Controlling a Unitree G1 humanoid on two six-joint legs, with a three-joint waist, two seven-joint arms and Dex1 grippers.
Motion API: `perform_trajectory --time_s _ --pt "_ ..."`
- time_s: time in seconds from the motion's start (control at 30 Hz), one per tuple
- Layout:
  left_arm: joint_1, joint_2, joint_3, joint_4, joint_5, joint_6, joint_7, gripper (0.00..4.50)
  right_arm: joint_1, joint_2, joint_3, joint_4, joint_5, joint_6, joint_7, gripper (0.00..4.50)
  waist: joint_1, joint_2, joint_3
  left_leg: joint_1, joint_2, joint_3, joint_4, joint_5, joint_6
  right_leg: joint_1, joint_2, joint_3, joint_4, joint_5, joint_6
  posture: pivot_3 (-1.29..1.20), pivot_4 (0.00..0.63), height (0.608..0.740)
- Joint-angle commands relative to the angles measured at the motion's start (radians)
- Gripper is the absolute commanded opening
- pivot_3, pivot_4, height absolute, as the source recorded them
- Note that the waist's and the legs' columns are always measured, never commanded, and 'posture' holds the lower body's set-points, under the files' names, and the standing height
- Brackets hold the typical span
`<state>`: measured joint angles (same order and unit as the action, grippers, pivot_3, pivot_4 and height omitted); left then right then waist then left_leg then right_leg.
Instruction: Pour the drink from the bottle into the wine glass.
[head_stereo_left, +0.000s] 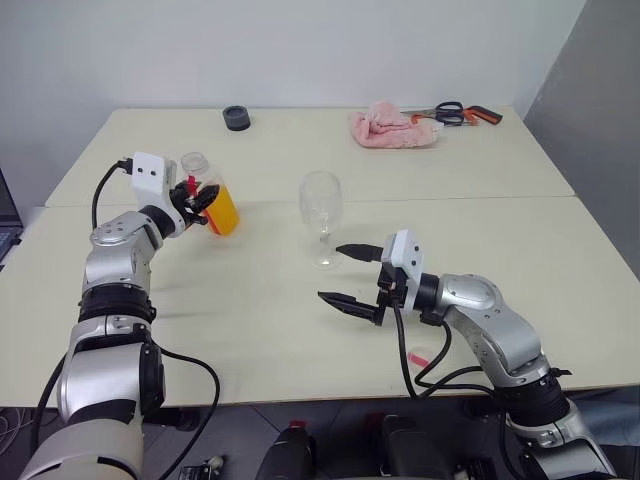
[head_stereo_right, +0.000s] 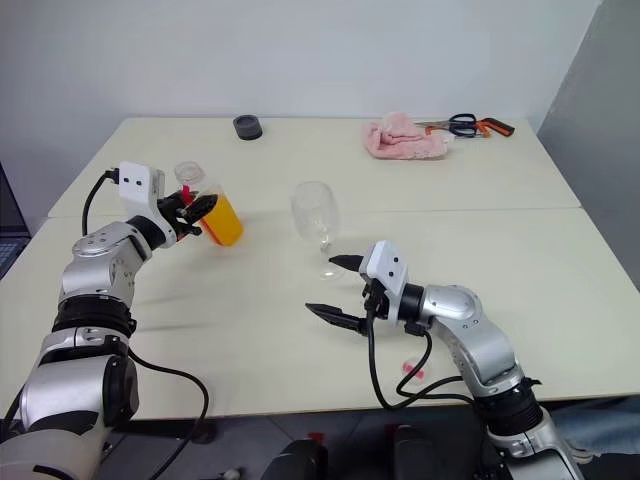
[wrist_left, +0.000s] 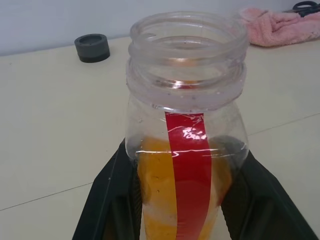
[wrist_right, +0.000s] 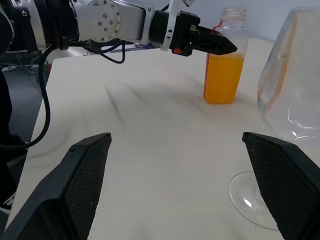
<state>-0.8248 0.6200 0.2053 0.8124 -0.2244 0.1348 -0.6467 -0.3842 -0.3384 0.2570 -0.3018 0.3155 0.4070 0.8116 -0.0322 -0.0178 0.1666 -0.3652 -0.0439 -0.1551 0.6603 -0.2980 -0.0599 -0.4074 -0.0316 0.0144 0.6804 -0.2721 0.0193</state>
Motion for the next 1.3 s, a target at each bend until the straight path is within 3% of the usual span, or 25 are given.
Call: perform_trajectory --time_s 0.03,0.23,0.43,1.3 --pt "0.013 -0.007 -0.019 -0.159 -0.002 -0.019 -0.032 1.66 -0.017 -0.009 -0.037 -0.086 0.024 0.008 -0.020 4.50 0.000 0.000 0.000 0.000 0.000 0.000 0.000 0.000 0.000 0.000 0.000 0.000 0.000 0.000 0.000 0.00 0.150 0.740" --pt "0.050 -0.015 -0.120 -0.412 0.049 -0.011 -0.073 1.66 -0.002 -0.054 -0.098 -0.158 0.052 0.038 -0.048 4.50 0.003 0.000 0.000 -0.004 -0.001 -0.003 0.001 0.000 0.000 -0.002 -0.002 0.001 -0.001 0.000 0.000 0.00 0.150 0.740" --pt "0.023 -0.018 -0.215 -0.496 0.152 -0.076 -0.065 1.65 -0.008 -0.058 -0.147 -0.168 0.058 0.060 -0.102 4.50 0.000 0.000 0.000 -0.003 -0.001 -0.002 0.001 0.000 0.000 -0.002 -0.002 0.001 0.000 0.000 0.000 0.00 0.150 0.740" --pt "-0.092 0.034 -0.354 -0.386 0.521 -0.554 0.087 1.65 -0.093 0.013 -0.145 -0.169 0.043 0.144 -0.298 4.50 0.000 0.000 0.000 -0.004 -0.002 0.001 0.001 0.000 0.000 -0.003 -0.002 0.000 0.000 0.000 0.000 0.00 0.150 0.740"
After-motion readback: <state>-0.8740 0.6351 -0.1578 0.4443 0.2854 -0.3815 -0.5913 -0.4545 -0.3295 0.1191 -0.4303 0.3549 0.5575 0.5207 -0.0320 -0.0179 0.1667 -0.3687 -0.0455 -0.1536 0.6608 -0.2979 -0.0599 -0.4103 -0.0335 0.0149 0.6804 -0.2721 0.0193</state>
